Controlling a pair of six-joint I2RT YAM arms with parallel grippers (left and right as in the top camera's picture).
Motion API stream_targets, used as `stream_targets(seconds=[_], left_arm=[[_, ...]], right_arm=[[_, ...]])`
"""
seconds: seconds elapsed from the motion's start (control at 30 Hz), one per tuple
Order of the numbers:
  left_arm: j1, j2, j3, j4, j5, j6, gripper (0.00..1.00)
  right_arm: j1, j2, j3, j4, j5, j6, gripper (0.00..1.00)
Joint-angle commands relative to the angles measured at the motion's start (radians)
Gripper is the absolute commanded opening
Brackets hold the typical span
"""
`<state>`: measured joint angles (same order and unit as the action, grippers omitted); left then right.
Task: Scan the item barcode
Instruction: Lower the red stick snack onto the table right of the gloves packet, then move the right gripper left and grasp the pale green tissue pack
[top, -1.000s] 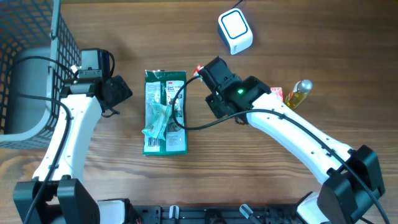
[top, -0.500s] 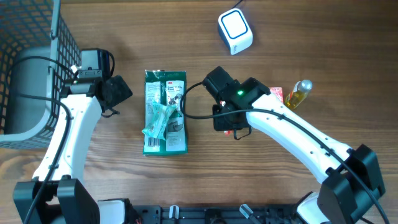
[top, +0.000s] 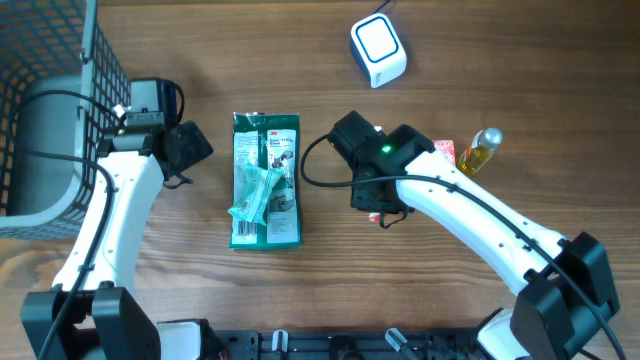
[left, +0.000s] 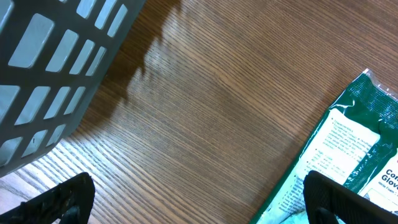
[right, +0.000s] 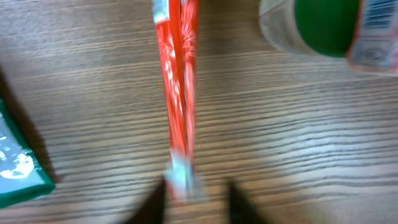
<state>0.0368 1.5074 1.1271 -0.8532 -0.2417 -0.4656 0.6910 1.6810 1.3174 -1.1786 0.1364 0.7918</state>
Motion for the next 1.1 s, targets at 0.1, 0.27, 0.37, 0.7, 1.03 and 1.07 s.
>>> stream_targets(seconds=[0.1, 0.27, 0.37, 0.7, 1.03, 1.07], left_arm=[[0.003, 0.006, 0.005, 0.0, -0.002, -0.01, 1.0], [0.004, 0.006, 0.005, 0.0, -0.002, -0.01, 1.0], [0.004, 0.007, 0.005, 0.0, -0.002, -0.01, 1.0], [0.003, 0.007, 0.005, 0.0, -0.002, -0.01, 1.0], [0.003, 0.007, 0.005, 0.0, -0.002, -0.01, 1.0], [0.003, 0.007, 0.005, 0.0, -0.002, -0.01, 1.0]], right_arm=[[-0.024, -0.019, -0.004, -0.007, 0.088, 0.011, 0.67], [-0.015, -0.018, -0.004, 0.117, -0.209, -0.114, 0.67], [0.01, -0.018, -0.004, 0.225, -0.385, -0.137, 0.68], [0.079, -0.016, -0.004, 0.353, -0.47, -0.134, 0.68], [0.084, -0.015, -0.004, 0.364, -0.5, -0.107, 0.68], [0.084, -0.015, -0.004, 0.364, -0.509, -0.107, 0.69]])
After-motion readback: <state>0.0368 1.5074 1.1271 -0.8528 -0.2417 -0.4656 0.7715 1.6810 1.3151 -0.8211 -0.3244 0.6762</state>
